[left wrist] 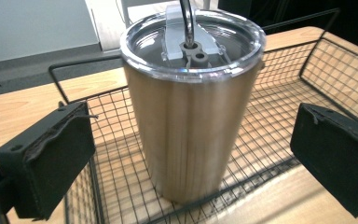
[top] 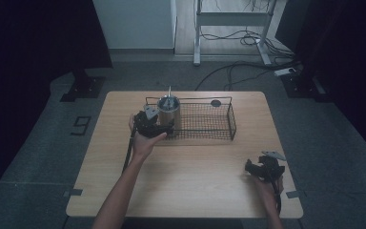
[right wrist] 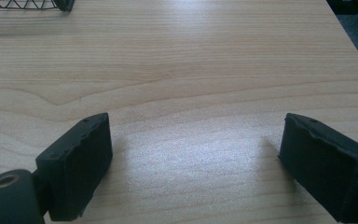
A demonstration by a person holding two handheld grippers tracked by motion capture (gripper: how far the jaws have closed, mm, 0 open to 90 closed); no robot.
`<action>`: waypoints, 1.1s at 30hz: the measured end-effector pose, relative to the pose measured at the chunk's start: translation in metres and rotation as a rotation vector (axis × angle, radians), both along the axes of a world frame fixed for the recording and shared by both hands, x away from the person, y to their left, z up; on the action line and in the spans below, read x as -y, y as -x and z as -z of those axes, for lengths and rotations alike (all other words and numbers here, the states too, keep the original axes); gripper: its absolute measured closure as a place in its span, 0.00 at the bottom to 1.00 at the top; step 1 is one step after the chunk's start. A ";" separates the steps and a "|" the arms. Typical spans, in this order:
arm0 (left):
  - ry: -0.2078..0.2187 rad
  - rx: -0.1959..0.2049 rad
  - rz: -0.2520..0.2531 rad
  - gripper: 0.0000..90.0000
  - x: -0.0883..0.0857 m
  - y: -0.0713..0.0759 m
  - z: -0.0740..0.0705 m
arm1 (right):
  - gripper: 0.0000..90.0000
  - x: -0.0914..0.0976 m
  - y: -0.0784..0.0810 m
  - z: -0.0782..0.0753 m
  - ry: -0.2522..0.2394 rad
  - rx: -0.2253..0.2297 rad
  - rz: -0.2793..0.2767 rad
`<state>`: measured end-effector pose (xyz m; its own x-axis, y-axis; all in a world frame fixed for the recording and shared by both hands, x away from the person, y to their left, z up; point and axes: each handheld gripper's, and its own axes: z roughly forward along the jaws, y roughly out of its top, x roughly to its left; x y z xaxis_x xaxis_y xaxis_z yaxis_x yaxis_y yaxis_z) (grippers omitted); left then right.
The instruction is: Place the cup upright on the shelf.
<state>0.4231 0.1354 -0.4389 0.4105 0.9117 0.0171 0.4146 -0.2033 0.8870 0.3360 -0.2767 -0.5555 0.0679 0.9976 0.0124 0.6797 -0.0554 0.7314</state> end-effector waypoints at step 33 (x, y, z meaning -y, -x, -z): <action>0.054 -0.118 0.106 0.01 -0.063 0.106 0.047 | 0.10 0.000 0.000 0.000 0.002 0.000 0.000</action>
<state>0.3167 0.1985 -0.4861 0.5006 0.8615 -0.0843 0.4952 -0.2051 0.8442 0.3358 -0.2769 -0.5554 0.0683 0.9976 0.0109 0.6800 -0.0545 0.7312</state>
